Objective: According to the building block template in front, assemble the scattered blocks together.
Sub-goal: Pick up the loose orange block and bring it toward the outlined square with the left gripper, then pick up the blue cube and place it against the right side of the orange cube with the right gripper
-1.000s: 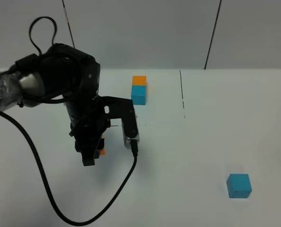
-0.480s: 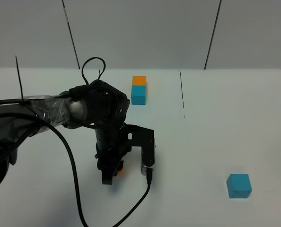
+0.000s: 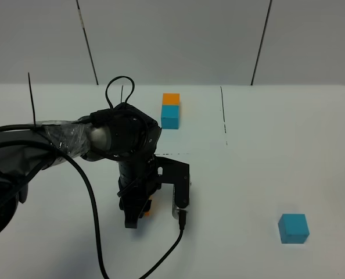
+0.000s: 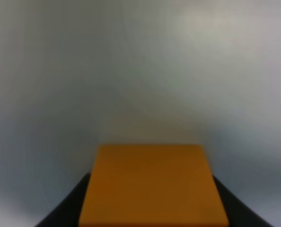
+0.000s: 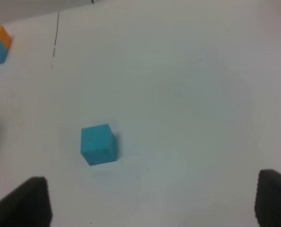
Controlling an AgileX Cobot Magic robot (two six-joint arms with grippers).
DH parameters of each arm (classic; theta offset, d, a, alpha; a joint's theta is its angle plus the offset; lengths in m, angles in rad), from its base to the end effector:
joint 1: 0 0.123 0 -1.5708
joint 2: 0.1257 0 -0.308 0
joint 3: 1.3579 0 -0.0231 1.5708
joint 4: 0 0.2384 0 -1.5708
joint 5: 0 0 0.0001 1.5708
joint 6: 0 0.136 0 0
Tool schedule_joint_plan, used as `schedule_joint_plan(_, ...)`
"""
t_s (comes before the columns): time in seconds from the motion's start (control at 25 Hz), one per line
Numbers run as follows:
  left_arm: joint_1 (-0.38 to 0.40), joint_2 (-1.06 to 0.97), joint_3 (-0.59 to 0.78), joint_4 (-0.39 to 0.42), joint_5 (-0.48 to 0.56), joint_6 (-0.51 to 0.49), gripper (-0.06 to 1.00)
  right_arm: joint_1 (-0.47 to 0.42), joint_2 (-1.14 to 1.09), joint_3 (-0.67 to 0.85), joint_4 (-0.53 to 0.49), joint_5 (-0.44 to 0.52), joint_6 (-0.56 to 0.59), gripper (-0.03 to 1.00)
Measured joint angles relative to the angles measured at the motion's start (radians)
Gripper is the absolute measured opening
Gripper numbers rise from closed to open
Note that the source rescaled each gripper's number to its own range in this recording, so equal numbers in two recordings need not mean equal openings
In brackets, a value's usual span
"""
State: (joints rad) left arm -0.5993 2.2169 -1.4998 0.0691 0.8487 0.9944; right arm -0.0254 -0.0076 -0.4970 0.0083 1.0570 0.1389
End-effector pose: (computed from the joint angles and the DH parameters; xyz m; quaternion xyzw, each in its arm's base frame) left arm 0.3620 -0.2388 0.0867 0.7291 0.6823 0.0355 0.0399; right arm 0.0006 0.0010 0.2504 0.0697 0.8482 0.0339 0.5240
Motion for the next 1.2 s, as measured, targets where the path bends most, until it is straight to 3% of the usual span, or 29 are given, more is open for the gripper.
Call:
schedule_joint_plan(0.2,0.000,0.000,0.000,0.000,-0.001,0.002,0.05,0.000,0.000,0.000,0.000,0.000,0.000,0.72)
schedule_joint_plan(0.28,0.000,0.000,-0.002,0.010,-0.015,0.002,0.25,0.000,0.000,0.000,0.000,0.000,0.000,0.72)
schedule_joint_plan(0.4,0.000,0.000,-0.006,0.023,-0.036,0.000,0.71,0.000,0.000,0.000,0.000,0.000,0.000,0.72)
schedule_joint_plan(0.48,0.000,0.000,-0.006,0.023,-0.033,-0.004,0.92,0.000,0.000,0.000,0.000,0.000,0.000,0.72)
schedule_joint_plan(0.52,0.000,0.000,-0.007,0.023,-0.029,-0.006,0.97,0.000,0.000,0.000,0.000,0.000,0.000,0.72)
schedule_joint_plan(0.84,-0.020,-0.023,-0.005,0.022,0.070,-0.023,1.00,0.000,0.000,0.000,0.000,0.000,0.000,0.72)
schedule_joint_plan(1.08,-0.020,-0.174,-0.005,0.022,0.089,-0.067,1.00,0.000,0.000,0.000,0.000,0.000,0.000,0.72)
schedule_joint_plan(1.2,-0.012,-0.250,-0.005,0.022,0.116,-0.148,0.99,0.000,0.000,0.000,0.000,0.000,0.000,0.72)
